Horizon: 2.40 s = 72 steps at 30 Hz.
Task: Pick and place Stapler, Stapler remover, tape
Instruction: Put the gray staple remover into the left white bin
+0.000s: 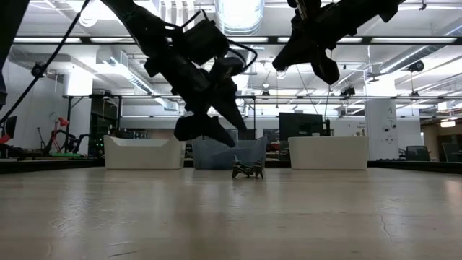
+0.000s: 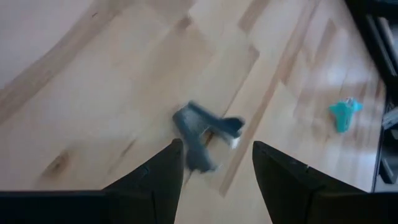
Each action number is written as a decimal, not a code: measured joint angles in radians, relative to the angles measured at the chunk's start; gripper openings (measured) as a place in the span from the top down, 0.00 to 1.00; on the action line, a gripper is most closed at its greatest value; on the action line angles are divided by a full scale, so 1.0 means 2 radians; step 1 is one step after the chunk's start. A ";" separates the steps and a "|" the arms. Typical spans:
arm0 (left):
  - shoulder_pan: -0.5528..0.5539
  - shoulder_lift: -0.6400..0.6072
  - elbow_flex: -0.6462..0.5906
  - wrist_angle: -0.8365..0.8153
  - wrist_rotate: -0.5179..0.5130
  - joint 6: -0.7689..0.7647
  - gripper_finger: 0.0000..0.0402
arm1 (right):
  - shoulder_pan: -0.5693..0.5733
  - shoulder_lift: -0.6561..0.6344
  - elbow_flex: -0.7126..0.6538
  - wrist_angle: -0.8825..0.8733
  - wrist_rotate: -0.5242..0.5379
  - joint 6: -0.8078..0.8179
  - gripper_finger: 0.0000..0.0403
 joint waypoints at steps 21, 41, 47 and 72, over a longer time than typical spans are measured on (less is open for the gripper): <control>-0.017 0.039 0.006 0.001 -0.001 0.013 0.52 | 0.000 0.000 0.000 0.010 0.013 -0.017 0.98; -0.017 0.038 0.000 0.013 -0.027 0.058 0.70 | 0.000 0.000 0.000 0.010 0.012 -0.017 0.98; -0.017 0.040 -0.001 0.023 -0.028 0.073 0.85 | 0.000 0.000 0.000 0.010 0.012 -0.017 0.98; -0.005 0.038 0.005 0.001 -0.026 0.114 0.99 | 0.002 0.001 0.000 0.009 0.012 -0.021 0.98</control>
